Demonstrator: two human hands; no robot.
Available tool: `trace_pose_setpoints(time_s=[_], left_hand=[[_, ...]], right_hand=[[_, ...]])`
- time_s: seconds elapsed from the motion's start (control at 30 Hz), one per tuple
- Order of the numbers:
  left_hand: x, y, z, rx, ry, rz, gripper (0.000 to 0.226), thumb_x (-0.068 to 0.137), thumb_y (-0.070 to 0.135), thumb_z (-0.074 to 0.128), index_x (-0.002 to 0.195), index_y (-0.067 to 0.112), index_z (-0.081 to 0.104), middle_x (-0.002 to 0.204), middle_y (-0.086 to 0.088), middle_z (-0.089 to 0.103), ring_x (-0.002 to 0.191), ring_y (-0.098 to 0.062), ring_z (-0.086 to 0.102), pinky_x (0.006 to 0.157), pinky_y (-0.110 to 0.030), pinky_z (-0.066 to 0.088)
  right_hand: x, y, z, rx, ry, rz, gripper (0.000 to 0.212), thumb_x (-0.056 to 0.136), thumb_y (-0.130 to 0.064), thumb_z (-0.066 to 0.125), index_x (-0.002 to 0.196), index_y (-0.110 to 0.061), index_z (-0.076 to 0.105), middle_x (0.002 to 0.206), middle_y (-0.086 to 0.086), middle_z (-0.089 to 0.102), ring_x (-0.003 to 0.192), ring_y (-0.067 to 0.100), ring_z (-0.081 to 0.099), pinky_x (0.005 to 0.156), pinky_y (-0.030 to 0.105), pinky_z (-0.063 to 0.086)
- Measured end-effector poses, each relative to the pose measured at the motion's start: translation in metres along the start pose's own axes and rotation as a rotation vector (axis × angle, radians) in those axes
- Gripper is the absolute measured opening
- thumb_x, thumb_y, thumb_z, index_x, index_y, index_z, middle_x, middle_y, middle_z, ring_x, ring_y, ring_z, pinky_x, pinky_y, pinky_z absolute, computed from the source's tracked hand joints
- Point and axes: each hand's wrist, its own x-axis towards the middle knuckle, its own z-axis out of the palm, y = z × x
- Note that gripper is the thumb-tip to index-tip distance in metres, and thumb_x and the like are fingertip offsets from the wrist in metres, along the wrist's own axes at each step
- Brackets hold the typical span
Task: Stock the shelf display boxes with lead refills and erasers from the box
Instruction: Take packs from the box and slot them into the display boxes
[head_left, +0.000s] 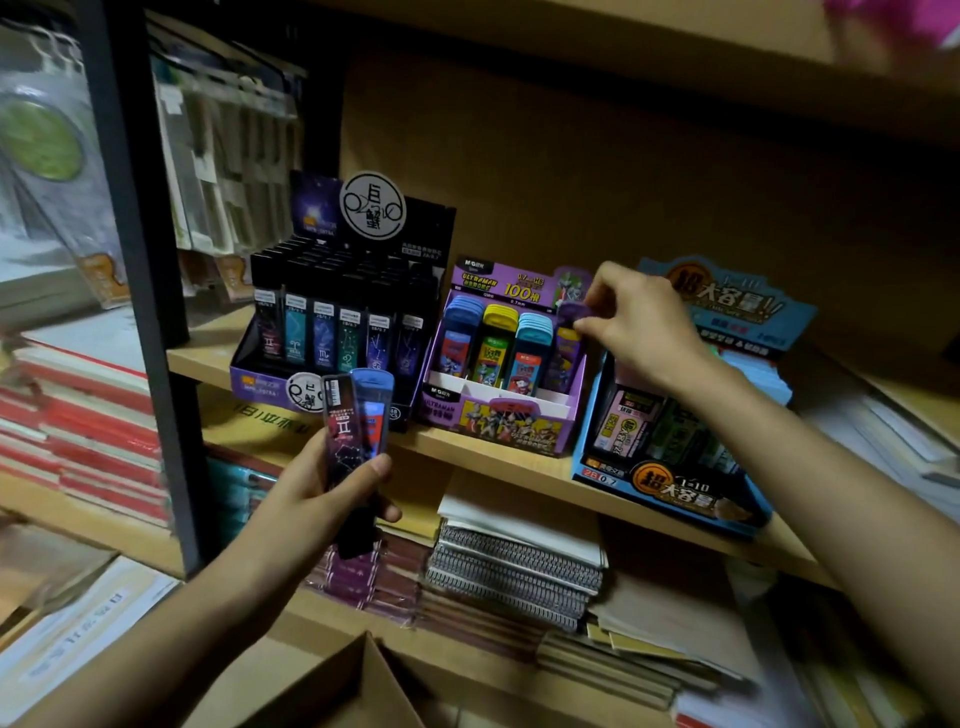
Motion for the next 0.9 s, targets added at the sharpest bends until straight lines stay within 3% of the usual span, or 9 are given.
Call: trace_pose_setpoints(time_s=[0.13, 0.3, 0.37, 0.43, 0.47, 0.53, 0.63, 0.8, 0.9], left_hand=[[-0.001, 0.001, 0.000, 0.000, -0.009, 0.000, 0.026, 0.074, 0.032, 0.061, 0.100, 0.028, 0.058, 0.088, -0.010, 0.060, 0.065, -0.017, 0.067, 0.052, -0.028, 0.050], [-0.001, 0.004, 0.002, -0.028, -0.012, 0.001, 0.030, 0.075, 0.029, 0.061, 0.103, 0.020, 0.056, 0.087, -0.012, 0.059, 0.065, -0.017, 0.068, 0.050, -0.028, 0.051], [-0.003, 0.006, 0.004, -0.035, -0.022, 0.003, 0.030, 0.075, 0.029, 0.061, 0.103, 0.020, 0.057, 0.083, -0.010, 0.060, 0.064, -0.016, 0.068, 0.047, -0.025, 0.050], [-0.005, 0.008, 0.007, -0.044, -0.038, 0.004, 0.027, 0.076, 0.027, 0.060, 0.102, 0.020, 0.057, 0.078, -0.006, 0.062, 0.064, -0.015, 0.067, 0.046, -0.022, 0.048], [-0.006, 0.009, 0.009, -0.043, -0.042, 0.004, 0.026, 0.077, 0.026, 0.060, 0.103, 0.020, 0.057, 0.076, -0.004, 0.063, 0.065, -0.015, 0.068, 0.046, -0.021, 0.048], [-0.007, 0.010, 0.013, -0.037, -0.052, 0.001, 0.026, 0.080, 0.023, 0.059, 0.106, 0.020, 0.055, 0.074, -0.002, 0.065, 0.064, -0.015, 0.067, 0.045, -0.019, 0.046], [-0.010, 0.011, 0.018, -0.045, -0.065, 0.016, 0.024, 0.088, 0.013, 0.054, 0.112, 0.016, 0.052, 0.073, -0.004, 0.067, 0.059, -0.015, 0.065, 0.044, -0.018, 0.045], [-0.008, 0.014, 0.014, 0.026, 0.015, 0.037, 0.022, 0.095, 0.016, 0.048, 0.117, 0.016, 0.049, 0.100, -0.013, 0.069, 0.080, -0.020, 0.067, 0.060, -0.022, 0.052], [-0.004, 0.017, 0.012, 0.070, 0.036, 0.058, 0.020, 0.097, 0.015, 0.043, 0.115, 0.010, 0.049, 0.098, 0.000, 0.071, 0.088, -0.014, 0.068, 0.076, -0.032, 0.053]], right_hand=[[-0.003, 0.001, 0.008, -0.265, -0.108, -0.090, 0.023, 0.079, -0.031, 0.072, 0.085, -0.020, 0.053, 0.091, -0.001, 0.046, 0.100, 0.024, 0.050, 0.069, 0.033, 0.038], [-0.006, -0.008, -0.009, -0.349, -0.093, -0.126, 0.023, 0.089, -0.037, 0.059, 0.099, -0.016, 0.065, 0.107, 0.006, 0.056, 0.106, 0.024, 0.047, 0.081, 0.036, 0.040], [-0.018, -0.024, -0.018, -0.125, 0.020, -0.103, 0.020, 0.092, -0.033, 0.056, 0.096, -0.017, 0.066, 0.099, 0.002, 0.057, 0.097, 0.017, 0.049, 0.076, 0.027, 0.035], [-0.039, -0.052, -0.019, 0.258, 0.011, -0.047, 0.011, 0.092, -0.027, 0.056, 0.092, -0.020, 0.065, 0.087, -0.005, 0.059, 0.080, 0.003, 0.052, 0.068, 0.016, 0.038], [-0.050, -0.067, -0.014, 0.434, -0.077, -0.013, 0.008, 0.092, -0.025, 0.057, 0.092, -0.021, 0.064, 0.085, -0.006, 0.061, 0.077, -0.001, 0.054, 0.068, 0.013, 0.042], [-0.069, -0.093, 0.003, 0.669, -0.296, 0.083, 0.014, 0.091, -0.023, 0.059, 0.102, -0.015, 0.063, 0.093, 0.004, 0.065, 0.083, 0.010, 0.061, 0.074, 0.022, 0.048], [-0.086, -0.117, 0.025, 0.903, -0.439, 0.217, 0.017, 0.093, -0.016, 0.056, 0.106, -0.006, 0.060, 0.095, 0.014, 0.065, 0.078, 0.015, 0.059, 0.064, 0.023, 0.049], [-0.083, -0.111, 0.026, 1.024, -0.374, 0.211, 0.007, 0.093, -0.006, 0.053, 0.098, -0.006, 0.059, 0.075, 0.006, 0.061, 0.059, 0.006, 0.057, 0.051, 0.015, 0.047], [-0.068, -0.093, 0.012, 0.968, -0.197, 0.195, 0.011, 0.093, -0.007, 0.055, 0.089, -0.016, 0.059, 0.077, 0.001, 0.062, 0.057, -0.002, 0.059, 0.054, 0.017, 0.049]])
